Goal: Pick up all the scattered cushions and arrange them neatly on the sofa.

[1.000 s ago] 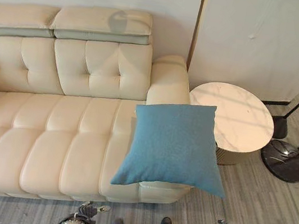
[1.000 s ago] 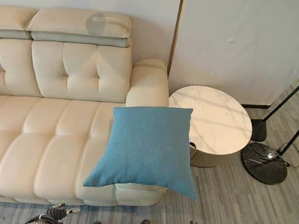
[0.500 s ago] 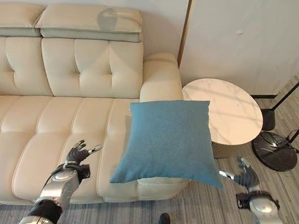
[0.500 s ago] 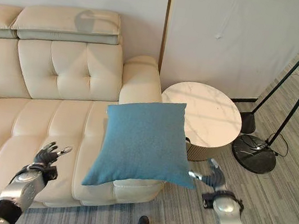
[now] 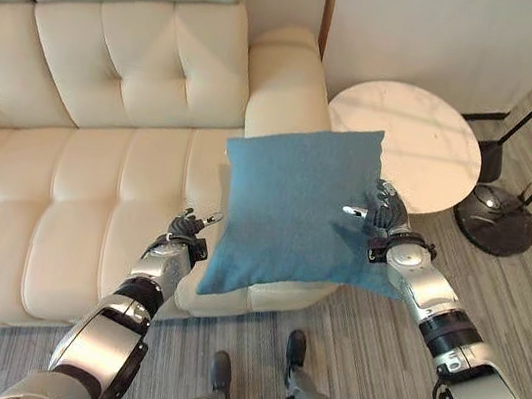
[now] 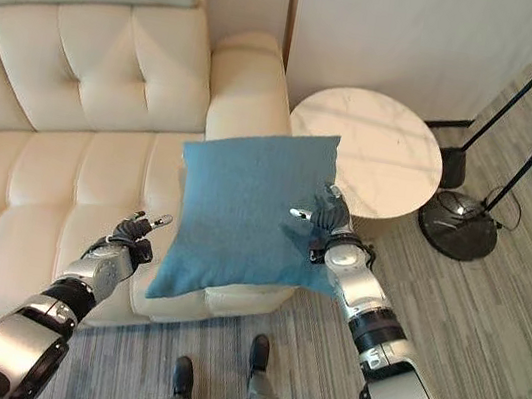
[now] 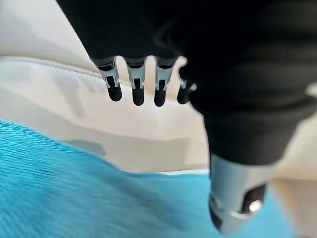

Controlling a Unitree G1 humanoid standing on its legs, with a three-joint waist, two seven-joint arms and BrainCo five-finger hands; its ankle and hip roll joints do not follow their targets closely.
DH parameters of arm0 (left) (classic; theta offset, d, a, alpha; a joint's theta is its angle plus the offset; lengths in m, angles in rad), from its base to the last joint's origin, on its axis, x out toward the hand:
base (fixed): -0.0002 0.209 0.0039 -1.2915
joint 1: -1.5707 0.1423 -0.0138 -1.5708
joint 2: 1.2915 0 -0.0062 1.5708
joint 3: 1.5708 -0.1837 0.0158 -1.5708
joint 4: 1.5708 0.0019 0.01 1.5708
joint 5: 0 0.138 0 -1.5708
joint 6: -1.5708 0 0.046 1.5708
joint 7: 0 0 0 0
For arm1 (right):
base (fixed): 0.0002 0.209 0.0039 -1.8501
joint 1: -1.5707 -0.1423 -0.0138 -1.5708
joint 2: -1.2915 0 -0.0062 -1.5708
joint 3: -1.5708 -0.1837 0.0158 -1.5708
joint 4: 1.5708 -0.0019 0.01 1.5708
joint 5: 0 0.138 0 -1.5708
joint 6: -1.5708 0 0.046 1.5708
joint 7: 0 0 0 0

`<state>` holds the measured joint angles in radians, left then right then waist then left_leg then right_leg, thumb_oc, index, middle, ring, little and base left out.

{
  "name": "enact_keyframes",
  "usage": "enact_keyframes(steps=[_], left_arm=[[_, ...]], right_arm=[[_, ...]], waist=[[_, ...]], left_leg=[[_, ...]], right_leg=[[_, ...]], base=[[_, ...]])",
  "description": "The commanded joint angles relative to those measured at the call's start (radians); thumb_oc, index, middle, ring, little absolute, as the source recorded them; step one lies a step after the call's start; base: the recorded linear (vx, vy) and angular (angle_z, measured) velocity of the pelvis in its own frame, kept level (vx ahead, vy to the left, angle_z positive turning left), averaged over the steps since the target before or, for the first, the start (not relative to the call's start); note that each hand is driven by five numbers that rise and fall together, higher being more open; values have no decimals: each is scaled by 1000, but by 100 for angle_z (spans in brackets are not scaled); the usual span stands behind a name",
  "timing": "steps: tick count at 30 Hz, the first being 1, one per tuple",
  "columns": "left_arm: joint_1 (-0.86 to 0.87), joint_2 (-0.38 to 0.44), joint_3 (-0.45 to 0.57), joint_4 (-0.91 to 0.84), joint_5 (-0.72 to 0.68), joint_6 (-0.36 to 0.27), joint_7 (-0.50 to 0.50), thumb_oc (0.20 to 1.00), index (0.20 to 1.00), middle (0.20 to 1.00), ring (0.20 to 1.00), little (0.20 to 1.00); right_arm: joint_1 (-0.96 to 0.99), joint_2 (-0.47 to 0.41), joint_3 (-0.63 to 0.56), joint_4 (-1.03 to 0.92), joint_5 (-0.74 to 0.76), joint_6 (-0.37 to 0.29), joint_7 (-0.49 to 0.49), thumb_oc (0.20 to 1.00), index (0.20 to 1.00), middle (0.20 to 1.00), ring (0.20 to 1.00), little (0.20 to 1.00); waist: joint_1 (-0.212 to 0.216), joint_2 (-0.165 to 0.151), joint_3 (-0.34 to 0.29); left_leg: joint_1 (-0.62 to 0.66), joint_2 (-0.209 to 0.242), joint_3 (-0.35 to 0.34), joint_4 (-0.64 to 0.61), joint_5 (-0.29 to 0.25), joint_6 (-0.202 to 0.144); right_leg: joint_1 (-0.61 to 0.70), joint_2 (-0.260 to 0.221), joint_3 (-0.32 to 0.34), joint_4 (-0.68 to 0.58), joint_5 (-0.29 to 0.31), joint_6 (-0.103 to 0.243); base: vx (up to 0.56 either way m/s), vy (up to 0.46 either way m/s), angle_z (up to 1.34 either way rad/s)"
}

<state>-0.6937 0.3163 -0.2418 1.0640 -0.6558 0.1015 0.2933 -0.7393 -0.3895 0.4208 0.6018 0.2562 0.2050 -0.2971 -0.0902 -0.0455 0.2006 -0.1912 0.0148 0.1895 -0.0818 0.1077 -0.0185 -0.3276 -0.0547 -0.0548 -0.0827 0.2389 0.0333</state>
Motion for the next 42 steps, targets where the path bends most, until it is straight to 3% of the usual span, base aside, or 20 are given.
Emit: enact_keyframes(steps=[1,7,11,15,21,24,27,28,31,36,38,39,40,42], left_arm=[[-139,47,-45,29,15,-29,13,1000,1000,1000,1000,1000],[-131,51,-49,-38,21,-57,27,1000,1000,1000,1000,1000],[-114,21,-42,-143,16,-79,64,1000,1000,1000,1000,1000],[-86,-33,-40,-224,21,-98,94,1000,1000,1000,1000,1000],[-58,-87,-56,-315,-12,-108,110,1000,1000,1000,1000,1000],[-32,-107,-74,-348,-21,-103,100,1000,1000,1000,1000,1000],[-32,-115,-90,-332,-30,-100,93,1000,1000,1000,1000,1000],[-53,-115,-107,-315,-44,-102,84,1000,1000,1000,1000,1000],[-70,-107,-118,-302,-59,-101,71,1000,1000,1000,1000,1000],[-92,-111,-162,-290,-119,-100,15,1000,1000,1000,1000,1000],[-93,-118,-183,-285,-143,-93,-19,573,573,573,573,573],[-90,-121,-196,-292,-151,-90,-33,200,200,200,200,200],[-84,-122,-209,-307,-165,-87,-47,200,200,200,200,200],[-58,-134,-241,-351,-208,-80,-75,200,200,200,200,200]], right_arm=[[-134,-12,-22,53,-31,-15,-33,1000,1000,1000,1000,1000],[-215,-119,-11,98,-235,31,-63,1000,1000,1000,1000,1000],[-197,-174,-75,4,-366,78,-121,1000,1000,1000,1000,1000],[-99,-164,-185,-86,-381,86,-193,1000,1000,1000,1000,1000],[-16,-101,-207,-105,-321,71,-201,1000,1000,1000,1000,1000],[30,-40,-205,-98,-232,32,-209,1000,1000,1000,1000,1000],[48,49,-184,-42,-31,-48,-190,1000,1000,1000,1000,1000],[40,127,-161,14,174,-122,-161,1000,1000,1000,1000,1000],[13,156,-134,54,256,-137,-121,1000,1000,1000,1000,1000],[-27,226,-81,107,524,-181,-21,1000,1000,1000,1000,1000],[-38,240,-70,126,593,-188,16,1000,1000,1000,1000,1000],[-40,248,-66,126,622,-188,29,473,473,473,473,473],[-34,255,-63,131,648,-193,41,200,200,200,200,200],[-26,264,-45,133,670,-186,61,200,200,200,200,200]], waist=[[-1,8,55],[2,7,77],[-8,17,90],[-17,26,97],[-16,36,117],[-12,39,124],[-8,40,134],[-2,41,146],[3,40,146],[17,44,155],[22,47,157],[24,47,158],[27,49,159],[32,49,160]], left_leg=[[-25,29,-31,-5,-38,-50],[-39,28,-34,-5,-32,-55],[-46,24,-42,-5,-33,-56],[-46,18,-49,-5,-38,-52],[-58,13,-53,-5,-33,-52],[-63,11,-55,-5,-30,-51],[-70,11,-56,-5,-25,-52],[-74,11,-55,-5,-22,-54],[-86,11,-54,-5,-16,-55],[-99,13,-55,-5,-10,-61],[-99,13,-58,-5,-9,-63],[-98,12,-60,-5,-9,-63],[-97,12,-61,-5,-10,-64],[-90,12,-64,-5,-13,-63]], right_leg=[[112,-7,1,-5,-199,67],[97,-9,1,-5,-197,70],[90,-13,2,-5,-197,70],[90,-17,0,-5,-198,70],[80,-24,-3,-5,-193,68],[75,-24,-4,-5,-192,68],[69,-25,-4,-5,-190,67],[63,-25,-4,-5,-188,66],[48,-24,0,-5,-182,66],[39,-22,-6,-5,-182,64],[42,-22,-10,-5,-183,64],[43,-22,-12,-5,-184,64],[44,-22,-12,-5,-184,65],[53,-23,-13,-5,-186,65]], base=[[0,0,0],[0,0,0],[-2,2,1],[8,14,6],[-2,1,1],[0,0,0],[0,0,0],[0,0,0],[0,0,0],[0,0,0],[7,0,2],[9,7,4],[13,12,4],[7,8,2]])
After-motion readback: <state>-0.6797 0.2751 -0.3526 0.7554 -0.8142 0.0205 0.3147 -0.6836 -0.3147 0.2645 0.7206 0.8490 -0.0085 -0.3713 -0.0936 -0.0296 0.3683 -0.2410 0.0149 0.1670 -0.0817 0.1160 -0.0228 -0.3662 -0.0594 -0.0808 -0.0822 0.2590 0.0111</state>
